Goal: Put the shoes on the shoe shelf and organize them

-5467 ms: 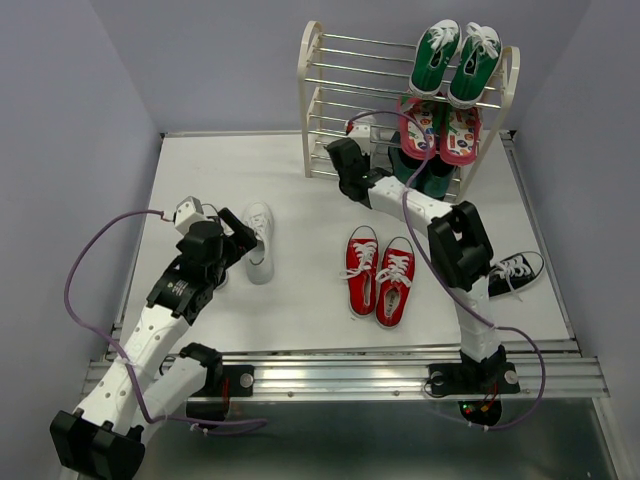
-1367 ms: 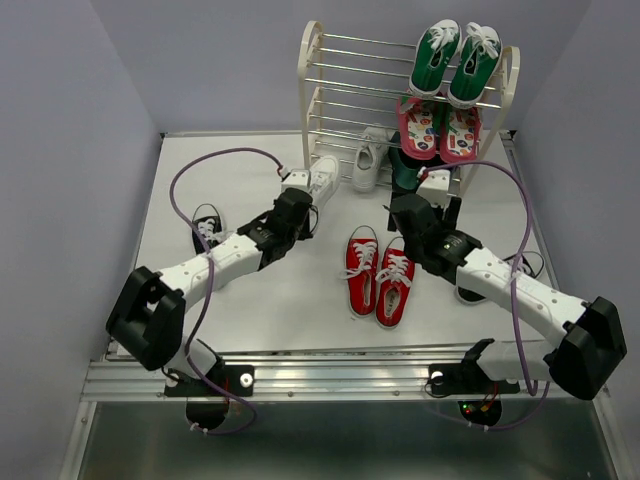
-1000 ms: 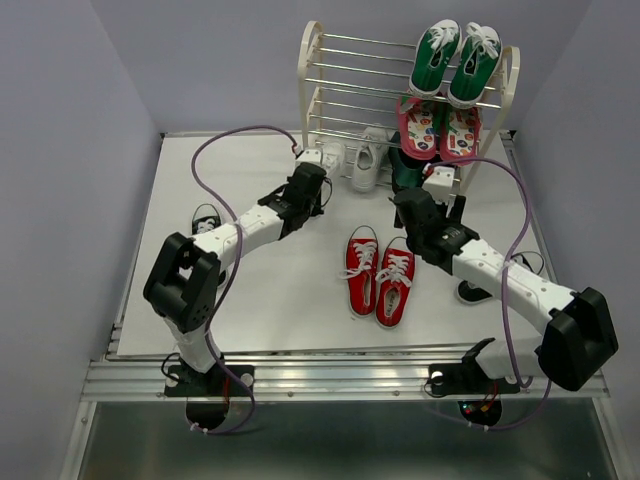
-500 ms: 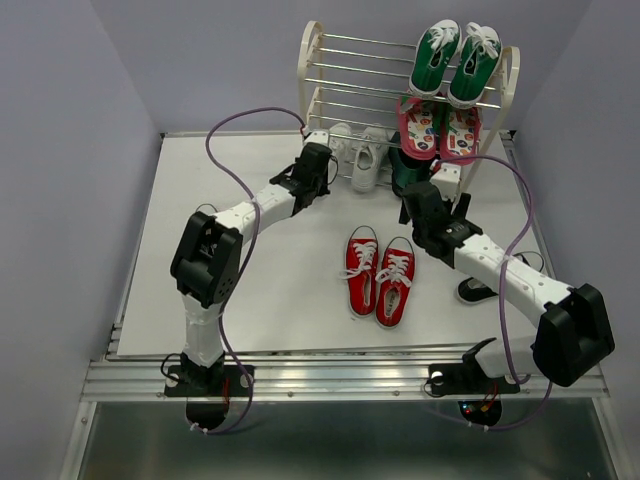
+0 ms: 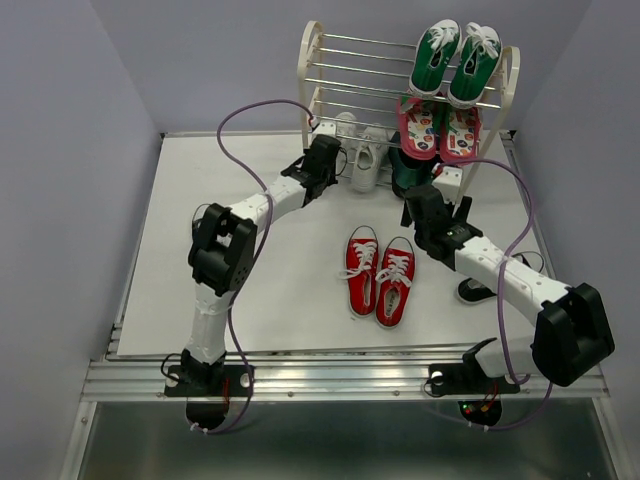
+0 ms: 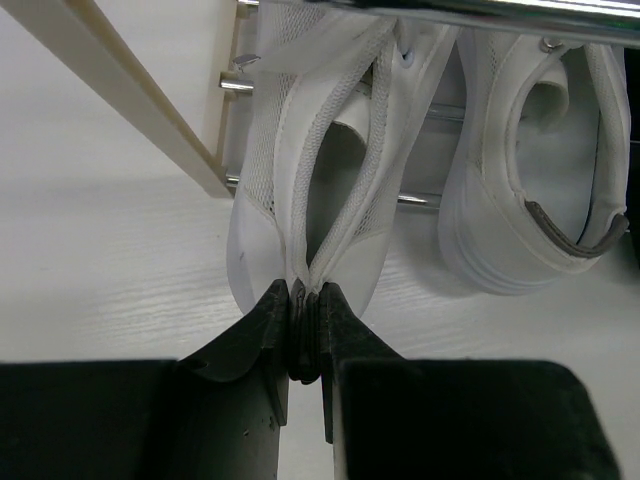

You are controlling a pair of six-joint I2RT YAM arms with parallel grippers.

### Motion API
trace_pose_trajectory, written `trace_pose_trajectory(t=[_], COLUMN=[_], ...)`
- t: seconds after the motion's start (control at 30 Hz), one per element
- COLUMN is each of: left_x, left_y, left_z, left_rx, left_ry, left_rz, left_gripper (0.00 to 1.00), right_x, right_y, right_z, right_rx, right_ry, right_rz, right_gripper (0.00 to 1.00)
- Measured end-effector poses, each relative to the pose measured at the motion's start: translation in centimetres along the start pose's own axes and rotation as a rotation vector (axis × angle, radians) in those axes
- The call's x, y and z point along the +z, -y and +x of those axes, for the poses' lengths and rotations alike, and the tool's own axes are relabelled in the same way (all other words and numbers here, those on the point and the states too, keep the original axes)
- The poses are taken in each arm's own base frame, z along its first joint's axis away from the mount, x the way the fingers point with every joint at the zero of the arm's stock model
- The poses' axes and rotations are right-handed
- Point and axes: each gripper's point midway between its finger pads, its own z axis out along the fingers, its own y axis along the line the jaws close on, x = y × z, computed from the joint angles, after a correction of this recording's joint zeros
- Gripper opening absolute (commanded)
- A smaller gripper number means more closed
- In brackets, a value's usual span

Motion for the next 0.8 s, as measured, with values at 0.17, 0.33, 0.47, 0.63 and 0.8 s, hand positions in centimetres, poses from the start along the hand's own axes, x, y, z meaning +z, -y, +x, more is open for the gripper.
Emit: trace_pose_trajectory(t=[0.17,0.33,0.47,0.63,0.8], left_x=[1.0,2.0,2.8,3.5,4.5], left_y=[0.2,0.3,0.5,0.4,0.6], left_z=[-0.4,-1.0,-1.1,-0.9,-0.8], left_rx=[-0.005,-0.014,-0.02,-0.027,-0.035], left_ry=[0.012,0.026,0.031,0.03,0.03], left_rz=[-0.01,-0.013,-0.016,-0.02,-0.02], left_gripper=[0.0,0.0,0.0,0.0,0.0], right_x=[0.1,0.3,0.4,0.4,0.4], right_y=[0.0,0.1,0.1,0.0,-0.2], right_z=[0.1,0.2,0.3,0.4,0.5], right_rx=[-0.004,0.001,0.003,0.003,0.009], right_ry=[0.001,0.006,0.009,0.011,0.012], right_rz=[-0.002,0.001,-0.002,-0.006,-0.022], right_gripper=[1.0,1.0,1.0,1.0,1.0])
